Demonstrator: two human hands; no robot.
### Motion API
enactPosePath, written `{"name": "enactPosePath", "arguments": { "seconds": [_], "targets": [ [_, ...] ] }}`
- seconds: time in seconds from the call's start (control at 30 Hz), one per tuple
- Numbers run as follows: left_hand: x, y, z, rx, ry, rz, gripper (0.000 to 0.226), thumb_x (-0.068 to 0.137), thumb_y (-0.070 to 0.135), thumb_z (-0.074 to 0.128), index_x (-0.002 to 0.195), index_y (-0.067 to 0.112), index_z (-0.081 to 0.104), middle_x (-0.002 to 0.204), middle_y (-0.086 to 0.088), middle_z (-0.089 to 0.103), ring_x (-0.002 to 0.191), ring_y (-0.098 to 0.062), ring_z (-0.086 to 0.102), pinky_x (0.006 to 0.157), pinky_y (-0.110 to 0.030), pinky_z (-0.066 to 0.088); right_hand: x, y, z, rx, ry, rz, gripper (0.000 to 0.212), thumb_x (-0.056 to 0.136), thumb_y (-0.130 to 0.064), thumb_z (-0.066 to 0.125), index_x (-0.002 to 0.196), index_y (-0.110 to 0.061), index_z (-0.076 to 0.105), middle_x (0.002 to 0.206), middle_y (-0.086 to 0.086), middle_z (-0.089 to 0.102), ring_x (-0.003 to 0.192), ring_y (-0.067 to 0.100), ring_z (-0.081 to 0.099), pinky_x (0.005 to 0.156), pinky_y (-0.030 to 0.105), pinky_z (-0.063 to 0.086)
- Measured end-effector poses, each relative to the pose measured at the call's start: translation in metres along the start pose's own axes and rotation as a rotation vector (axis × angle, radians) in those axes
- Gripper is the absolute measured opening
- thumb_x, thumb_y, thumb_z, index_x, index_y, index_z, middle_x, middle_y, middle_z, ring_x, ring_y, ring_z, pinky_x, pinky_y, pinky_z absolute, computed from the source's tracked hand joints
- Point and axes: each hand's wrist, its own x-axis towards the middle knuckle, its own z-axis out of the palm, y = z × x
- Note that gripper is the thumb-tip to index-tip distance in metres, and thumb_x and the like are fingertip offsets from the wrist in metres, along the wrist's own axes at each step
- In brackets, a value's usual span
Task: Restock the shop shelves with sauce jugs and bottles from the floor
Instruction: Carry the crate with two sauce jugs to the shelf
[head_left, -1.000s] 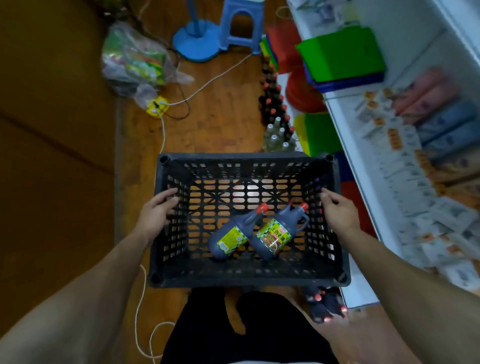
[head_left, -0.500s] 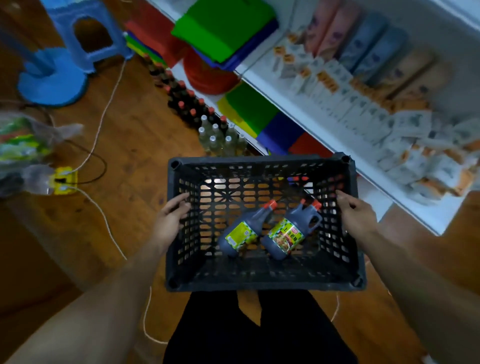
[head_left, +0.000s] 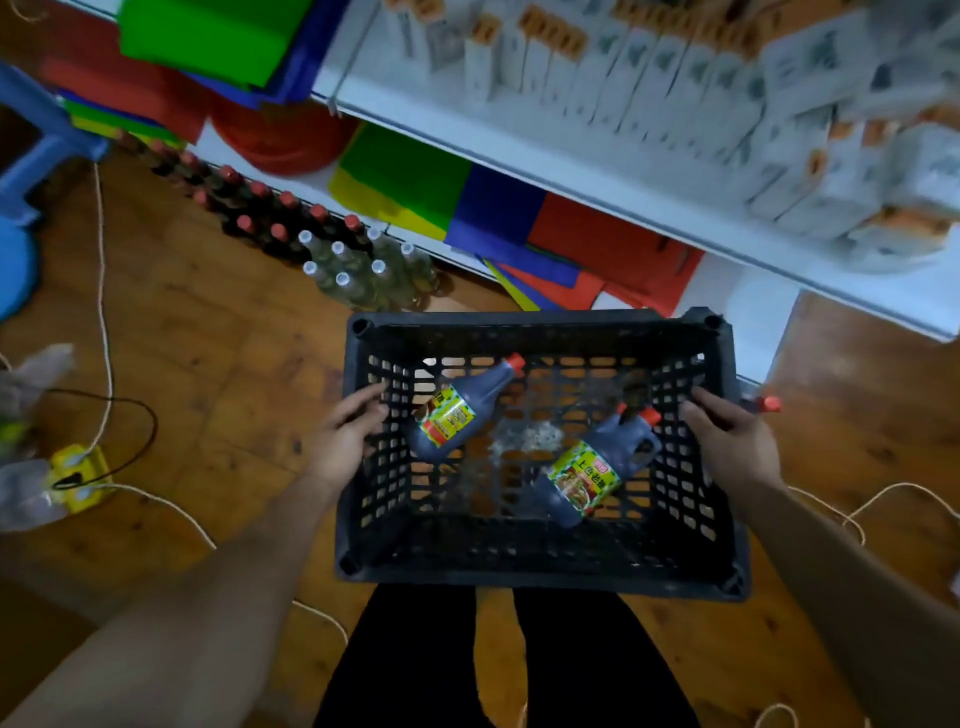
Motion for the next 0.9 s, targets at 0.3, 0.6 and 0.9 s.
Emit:
{"name": "enactPosePath", "arguments": {
  "seconds": [0.3, 0.6, 0.9],
  "targets": [
    [0.105, -0.011, 0.025, 0.089, -0.124, 0.027, 0.027, 0.095, 0.016, 0.056, 0.117, 0.031, 0.062, 0.108, 0.000, 0.057, 0.088, -0.012, 0.056, 0.071, -0.026, 0.043, 0.052, 0.031, 0.052, 0.132, 0.015, 0.140, 0.046, 0.082, -0.050, 0.065, 0.126, -0.038, 0.058, 0.128, 0.005, 0.062, 0.108, 0.024, 0.063, 0.095, 0.044, 0.053],
    [0.196, -0.016, 0.060, 0.213, -0.243, 0.091, 0.028, 0.096, 0.018, 0.054, 0.114, 0.038, 0.060, 0.114, -0.002, 0.057, 0.090, -0.009, 0.056, 0.071, -0.025, 0.043, 0.100, 0.062, 0.099, 0.243, 0.059, 0.217, 0.048, 0.084, -0.048, 0.065, 0.130, -0.034, 0.056, 0.126, 0.005, 0.063, 0.106, 0.020, 0.062, 0.097, 0.038, 0.050],
    [0.254, -0.041, 0.090, 0.223, -0.218, 0.104, 0.028, 0.095, 0.015, 0.054, 0.118, 0.030, 0.061, 0.105, 0.001, 0.058, 0.081, -0.005, 0.055, 0.071, -0.025, 0.043, 0.156, 0.089, 0.142, 0.300, 0.102, 0.209, 0.046, 0.083, -0.043, 0.066, 0.127, -0.029, 0.060, 0.124, -0.003, 0.066, 0.112, 0.014, 0.062, 0.102, 0.040, 0.048]
  ]
}}
